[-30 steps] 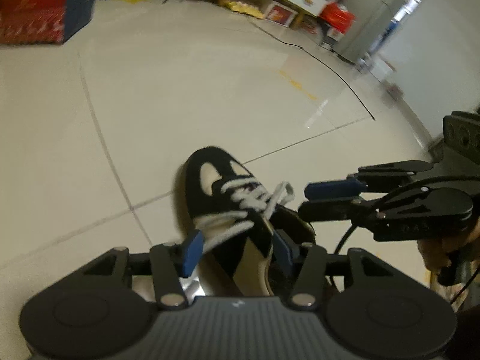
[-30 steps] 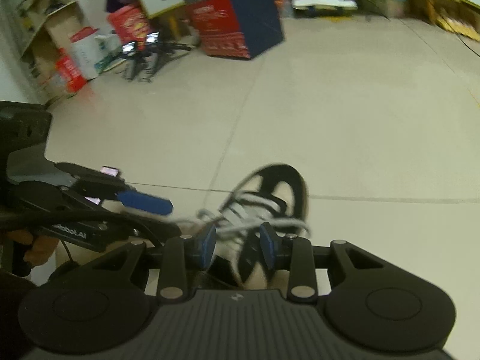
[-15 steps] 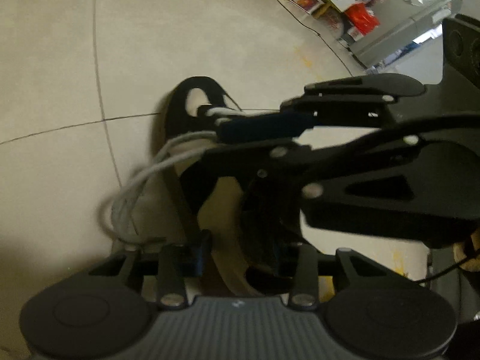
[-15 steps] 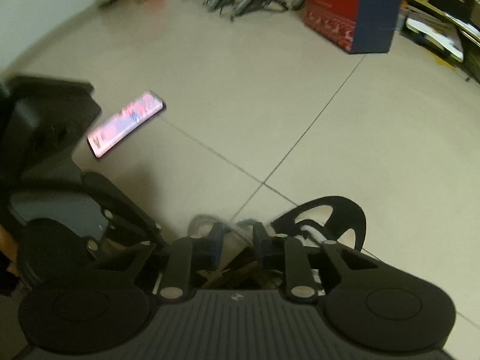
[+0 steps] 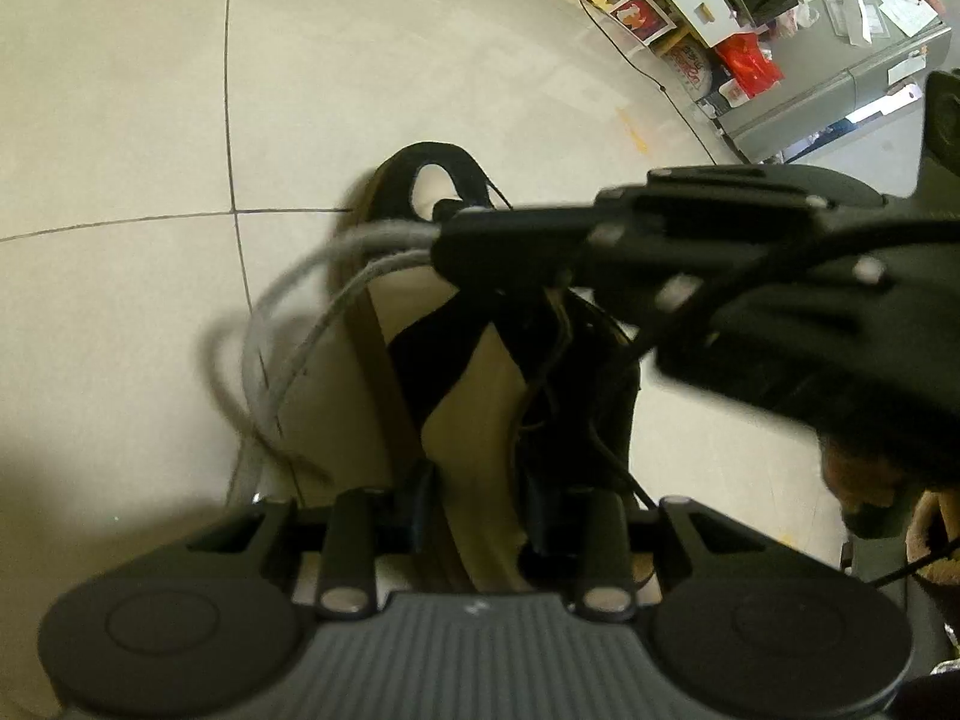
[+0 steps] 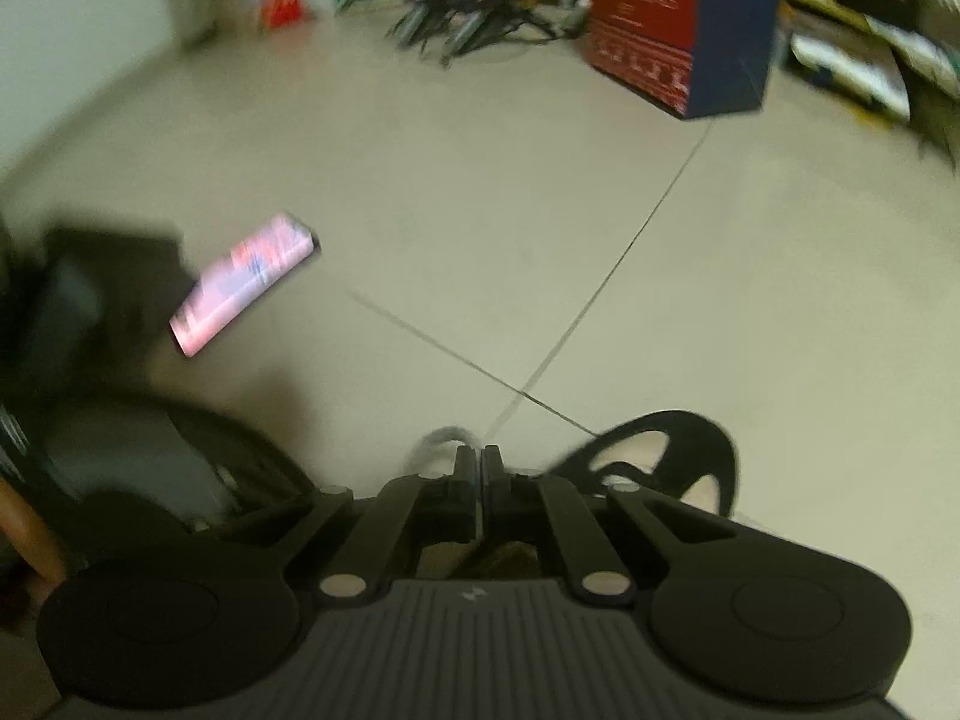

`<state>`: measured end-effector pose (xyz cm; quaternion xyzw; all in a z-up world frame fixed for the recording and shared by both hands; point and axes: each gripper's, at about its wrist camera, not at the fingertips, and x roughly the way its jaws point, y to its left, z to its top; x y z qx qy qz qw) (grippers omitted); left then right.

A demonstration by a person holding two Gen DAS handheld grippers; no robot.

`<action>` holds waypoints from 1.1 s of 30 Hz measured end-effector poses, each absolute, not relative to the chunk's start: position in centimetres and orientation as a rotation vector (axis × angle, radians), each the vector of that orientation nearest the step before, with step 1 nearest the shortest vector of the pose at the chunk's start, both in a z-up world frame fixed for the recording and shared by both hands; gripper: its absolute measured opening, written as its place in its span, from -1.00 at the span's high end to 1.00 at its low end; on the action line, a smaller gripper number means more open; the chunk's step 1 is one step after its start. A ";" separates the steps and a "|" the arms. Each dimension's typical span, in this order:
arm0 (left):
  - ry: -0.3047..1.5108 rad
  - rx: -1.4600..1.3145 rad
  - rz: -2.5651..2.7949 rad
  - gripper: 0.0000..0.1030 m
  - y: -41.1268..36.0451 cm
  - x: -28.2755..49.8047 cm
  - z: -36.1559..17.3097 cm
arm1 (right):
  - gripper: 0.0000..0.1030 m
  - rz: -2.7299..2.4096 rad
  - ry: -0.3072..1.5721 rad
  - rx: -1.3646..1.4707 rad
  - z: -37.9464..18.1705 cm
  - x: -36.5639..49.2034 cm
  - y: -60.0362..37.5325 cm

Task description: Lace up shoes with both hands

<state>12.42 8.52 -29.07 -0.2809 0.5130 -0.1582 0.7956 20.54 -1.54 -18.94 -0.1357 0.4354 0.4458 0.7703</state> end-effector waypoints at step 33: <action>1.114 -0.727 -0.373 -0.40 12.9 11.1 -28.8 | 0.86 1.018 1.028 0.069 -17.1 20.7 -4.0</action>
